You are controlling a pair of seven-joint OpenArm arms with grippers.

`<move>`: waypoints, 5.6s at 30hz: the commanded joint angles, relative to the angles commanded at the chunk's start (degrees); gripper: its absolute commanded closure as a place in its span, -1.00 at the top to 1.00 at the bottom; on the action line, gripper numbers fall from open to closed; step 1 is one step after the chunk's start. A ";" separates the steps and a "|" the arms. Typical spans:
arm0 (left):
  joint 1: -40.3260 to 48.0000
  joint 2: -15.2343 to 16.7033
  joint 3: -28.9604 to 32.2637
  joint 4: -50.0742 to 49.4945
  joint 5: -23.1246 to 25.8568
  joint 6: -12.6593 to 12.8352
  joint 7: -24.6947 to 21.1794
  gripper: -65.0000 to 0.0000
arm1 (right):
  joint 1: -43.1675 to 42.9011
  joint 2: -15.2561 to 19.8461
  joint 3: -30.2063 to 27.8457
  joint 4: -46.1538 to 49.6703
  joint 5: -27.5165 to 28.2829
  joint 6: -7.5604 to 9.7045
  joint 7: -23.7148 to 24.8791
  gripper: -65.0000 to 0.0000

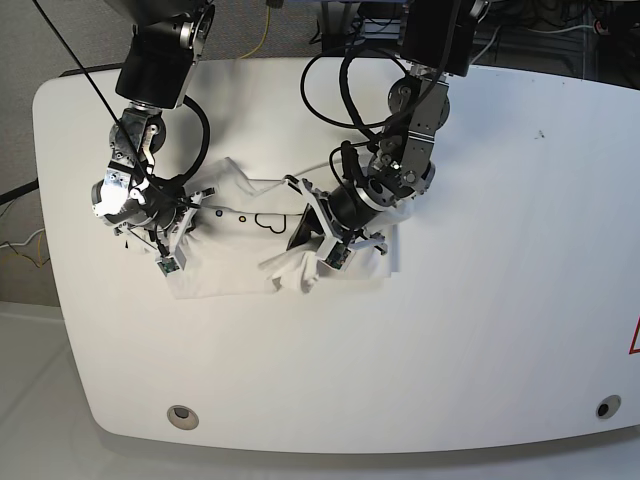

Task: Fold the T-shirt properly
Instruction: 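Lower the folded end onto the shirt and open the left gripper, then open the right gripper and release the shirt, then move the right gripper outward and back over the shirt's folded end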

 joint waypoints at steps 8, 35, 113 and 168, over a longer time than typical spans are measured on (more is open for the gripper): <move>0.00 0.00 0.00 -3.25 0.09 0.00 -1.93 -0.91 | 0.00 0.00 -0.18 0.00 0.00 0.00 0.00 -0.95; -2.99 -1.04 0.35 -1.05 0.09 -0.09 -1.76 0.41 | 0.00 0.00 -0.26 0.00 0.00 0.00 0.00 -0.95; 3.52 -11.51 0.44 -2.20 0.00 0.00 1.32 -0.94 | 0.97 0.44 0.00 0.35 -0.09 0.00 0.00 -0.95; 4.48 -11.51 0.44 -2.29 0.09 0.00 1.32 -0.94 | 10.11 0.44 38.15 -5.45 12.40 0.00 -6.51 0.87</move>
